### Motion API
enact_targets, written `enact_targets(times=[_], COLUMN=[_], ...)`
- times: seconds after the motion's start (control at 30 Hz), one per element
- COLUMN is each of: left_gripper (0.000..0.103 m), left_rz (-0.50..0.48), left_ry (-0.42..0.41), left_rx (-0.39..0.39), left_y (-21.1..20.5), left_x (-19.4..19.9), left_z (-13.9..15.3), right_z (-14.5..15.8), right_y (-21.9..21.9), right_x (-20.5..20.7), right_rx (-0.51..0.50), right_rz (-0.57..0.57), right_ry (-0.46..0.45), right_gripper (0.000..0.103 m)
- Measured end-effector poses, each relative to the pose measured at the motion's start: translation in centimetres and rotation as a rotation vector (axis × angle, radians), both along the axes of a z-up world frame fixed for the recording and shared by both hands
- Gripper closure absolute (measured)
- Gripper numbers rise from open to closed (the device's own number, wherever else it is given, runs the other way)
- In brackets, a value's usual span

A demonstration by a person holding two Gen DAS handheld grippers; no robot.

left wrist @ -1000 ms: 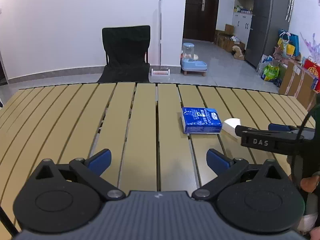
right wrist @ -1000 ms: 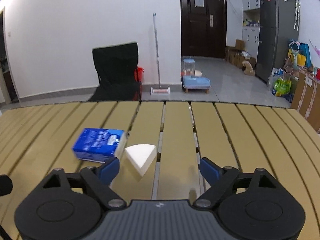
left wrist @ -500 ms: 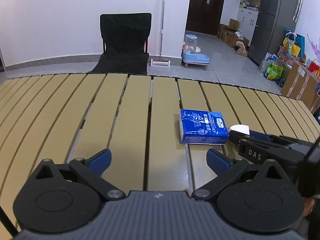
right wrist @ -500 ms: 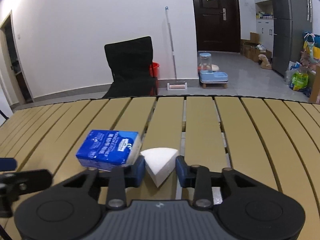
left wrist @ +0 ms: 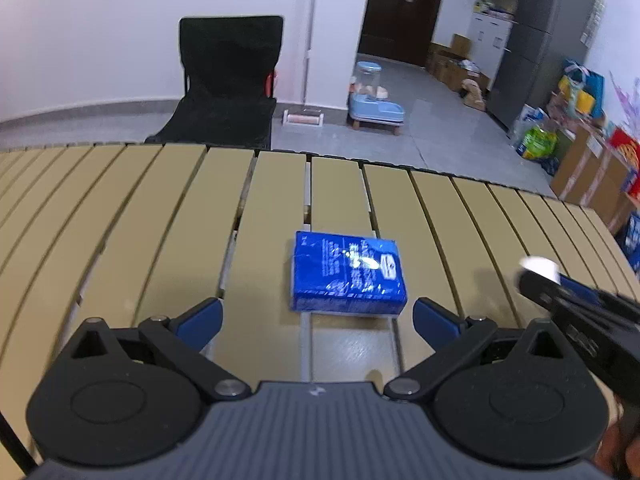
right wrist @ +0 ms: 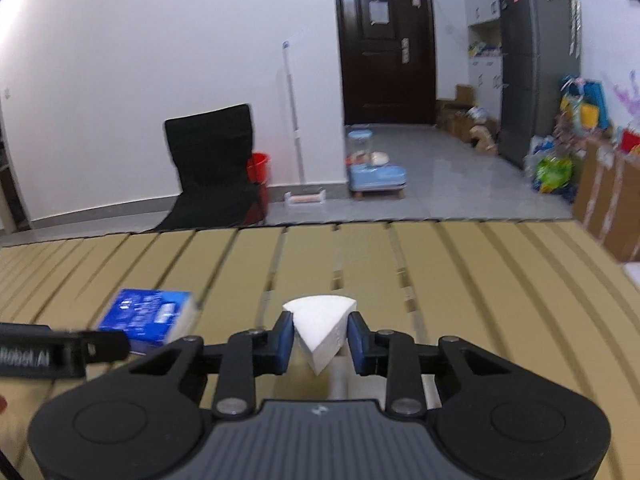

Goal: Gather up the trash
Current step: 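Grasp the white foam wedge with the right gripper while the left gripper grasps the blue tissue pack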

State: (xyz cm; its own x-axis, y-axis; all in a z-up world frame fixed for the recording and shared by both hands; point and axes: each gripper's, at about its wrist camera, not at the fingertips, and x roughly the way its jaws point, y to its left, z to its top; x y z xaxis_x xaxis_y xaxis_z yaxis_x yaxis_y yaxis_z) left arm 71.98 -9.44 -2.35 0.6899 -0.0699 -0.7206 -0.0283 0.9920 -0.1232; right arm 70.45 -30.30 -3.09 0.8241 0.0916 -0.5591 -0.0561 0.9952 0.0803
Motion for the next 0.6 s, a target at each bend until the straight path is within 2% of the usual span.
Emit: enact_targets(times=[0.1,0.37,0.4,0.43,0.47,0.5,0.6], left_gripper=[0.0,0.001,0.004,0.013,0.017,0.029,0.03], left_rz=[0.024,0.049,0.058,0.071,0.074,0.067,0.064], left_ry=[0.019,0.016,0.019,0.02,0.026,0.034,0.019], left_rx=[-0.019,0.06,0.072,0.084,0.09,0.085,0.101], left_y=[-0.6,-3.0,-3.2,-3.3,-3.3,-3.4,-3.5], left_x=[1.2,3.4,3.5,3.6,3.6,3.6,3.3], left_z=[-0.3,-1.2,-1.3,-1.4,-1.5,-1.7,-1.7], right_z=[0.3,-0.3,-0.3,-0.3,-0.4,-0.5,-0.8], right_y=[-1.6,-4.5,-4.6,-4.9,-5.1,-5.3,-5.5], right_x=[-0.5,-1.5,-1.3,-1.4,-1.4,-1.4,-1.6], right_rx=[0.004,-0.006,-0.002,0.003,0.007,0.014,0.033], right_rz=[-0.021,-0.051,-0.053,-0.055,-0.058,-0.06,-0.066], right_ry=[-0.009,-0.008,-0.007,-0.007,-0.008,-0.008,-0.005], right_gripper=[0.075,0.075,0.075,0.075,0.075,0.075,0.075])
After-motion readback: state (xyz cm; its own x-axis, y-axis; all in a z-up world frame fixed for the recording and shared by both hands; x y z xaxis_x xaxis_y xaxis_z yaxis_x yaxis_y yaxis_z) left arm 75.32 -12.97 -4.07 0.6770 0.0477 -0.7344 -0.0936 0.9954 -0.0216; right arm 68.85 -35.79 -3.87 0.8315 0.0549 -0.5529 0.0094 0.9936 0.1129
